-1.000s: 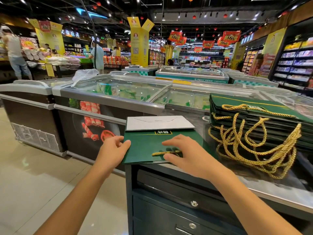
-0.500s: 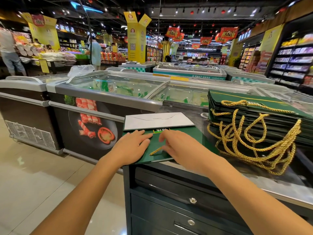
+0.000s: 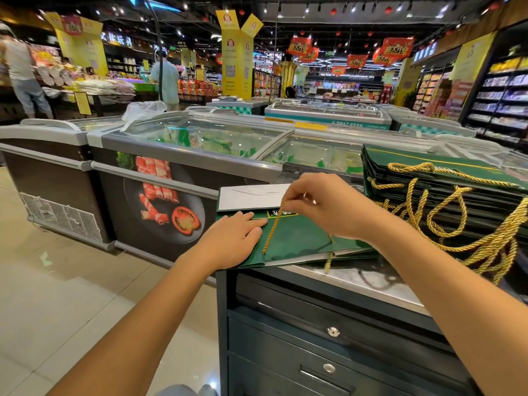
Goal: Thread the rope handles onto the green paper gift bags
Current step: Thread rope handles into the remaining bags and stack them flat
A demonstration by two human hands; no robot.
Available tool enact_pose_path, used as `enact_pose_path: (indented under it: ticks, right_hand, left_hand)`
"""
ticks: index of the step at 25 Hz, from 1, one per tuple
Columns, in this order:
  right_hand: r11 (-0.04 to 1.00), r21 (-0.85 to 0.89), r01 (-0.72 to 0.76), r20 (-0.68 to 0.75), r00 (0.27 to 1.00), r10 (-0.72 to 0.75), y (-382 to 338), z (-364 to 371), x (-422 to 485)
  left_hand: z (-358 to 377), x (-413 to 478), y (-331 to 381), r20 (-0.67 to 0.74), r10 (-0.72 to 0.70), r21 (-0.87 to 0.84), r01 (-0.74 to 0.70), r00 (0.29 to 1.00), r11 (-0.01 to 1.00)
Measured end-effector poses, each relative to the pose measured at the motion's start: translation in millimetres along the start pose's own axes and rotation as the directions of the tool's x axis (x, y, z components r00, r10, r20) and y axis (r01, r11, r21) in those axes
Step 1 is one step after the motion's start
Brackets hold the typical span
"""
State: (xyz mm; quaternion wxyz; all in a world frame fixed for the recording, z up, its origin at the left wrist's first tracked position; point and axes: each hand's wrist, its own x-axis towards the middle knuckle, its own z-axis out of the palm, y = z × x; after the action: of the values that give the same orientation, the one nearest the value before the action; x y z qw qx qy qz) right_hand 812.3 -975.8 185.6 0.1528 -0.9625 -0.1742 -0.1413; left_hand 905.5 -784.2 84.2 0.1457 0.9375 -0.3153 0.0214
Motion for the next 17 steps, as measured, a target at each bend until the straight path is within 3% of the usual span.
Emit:
enact_pose_path:
  ticks: [11, 17]
  right_hand:
    - [0.998, 0.042, 0.041, -0.176, 0.984, -0.032, -17, -67, 14]
    - [0.994, 0.097, -0.056, -0.185, 0.980, 0.073, -3, -47, 14]
  left_hand:
    - [-1, 1, -1, 0.049, -0.008, 0.004, 0.008, 0.999, 1.000]
    - [-5, -4, 6, 0.000, -0.008, -0.058, 0.008, 1.000, 0.998]
